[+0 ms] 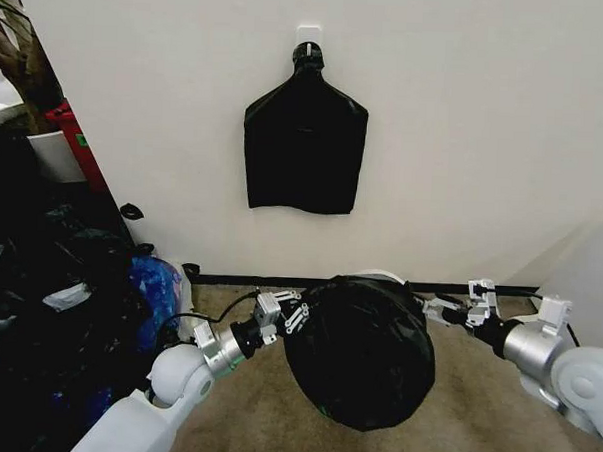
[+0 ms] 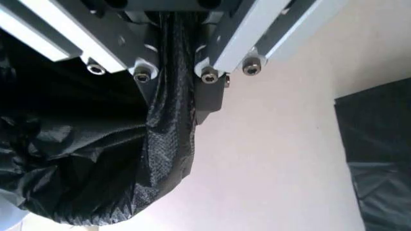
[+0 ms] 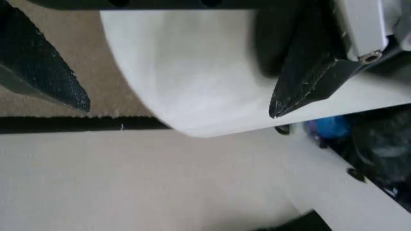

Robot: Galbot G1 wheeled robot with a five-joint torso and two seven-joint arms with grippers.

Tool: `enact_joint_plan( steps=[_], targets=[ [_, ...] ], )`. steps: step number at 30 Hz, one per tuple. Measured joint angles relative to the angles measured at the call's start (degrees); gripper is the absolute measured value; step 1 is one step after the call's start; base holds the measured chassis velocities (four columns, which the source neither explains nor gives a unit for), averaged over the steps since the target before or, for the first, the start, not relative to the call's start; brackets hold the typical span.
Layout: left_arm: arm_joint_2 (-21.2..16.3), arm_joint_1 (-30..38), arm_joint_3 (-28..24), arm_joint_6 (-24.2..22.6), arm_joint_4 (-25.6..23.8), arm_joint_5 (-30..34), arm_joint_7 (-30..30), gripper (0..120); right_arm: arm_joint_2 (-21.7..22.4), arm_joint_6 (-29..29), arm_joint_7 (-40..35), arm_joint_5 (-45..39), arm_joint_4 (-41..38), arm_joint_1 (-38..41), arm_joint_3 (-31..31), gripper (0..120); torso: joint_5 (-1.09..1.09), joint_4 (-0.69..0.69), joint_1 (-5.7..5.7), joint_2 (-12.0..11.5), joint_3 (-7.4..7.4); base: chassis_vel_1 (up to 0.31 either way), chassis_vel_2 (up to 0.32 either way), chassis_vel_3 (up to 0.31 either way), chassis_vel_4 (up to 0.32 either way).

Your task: Place the garbage bag over the trash bin.

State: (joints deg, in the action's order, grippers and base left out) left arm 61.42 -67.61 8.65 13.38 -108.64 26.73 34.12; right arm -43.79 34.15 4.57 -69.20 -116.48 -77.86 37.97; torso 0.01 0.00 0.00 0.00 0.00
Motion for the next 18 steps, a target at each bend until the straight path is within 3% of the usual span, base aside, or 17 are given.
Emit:
enact_joint_plan(
  steps=[9, 18],
  targets=[
    [-0.49, -1.73, 0.59, -0.6, -1.69, 0.37, -0.21, 4, -0.01, -0.38, -0.69, 2.05, 5.06, 6.58, -4.27, 100, -0.01, 0.02, 0.0, 0.0, 0.0, 0.0, 0.0, 0.0, 0.0],
    [1.02, 0.85, 0.95, -0.52, 3.86, 1.72, -0.98, 3, 2.31, 0.15, 0.53, -8.07, -4.04, -1.8, 4.88, 100, -0.02, -0.02, 0.0, 0.0, 0.0, 0.0, 0.0, 0.0, 0.0]
  ],
)
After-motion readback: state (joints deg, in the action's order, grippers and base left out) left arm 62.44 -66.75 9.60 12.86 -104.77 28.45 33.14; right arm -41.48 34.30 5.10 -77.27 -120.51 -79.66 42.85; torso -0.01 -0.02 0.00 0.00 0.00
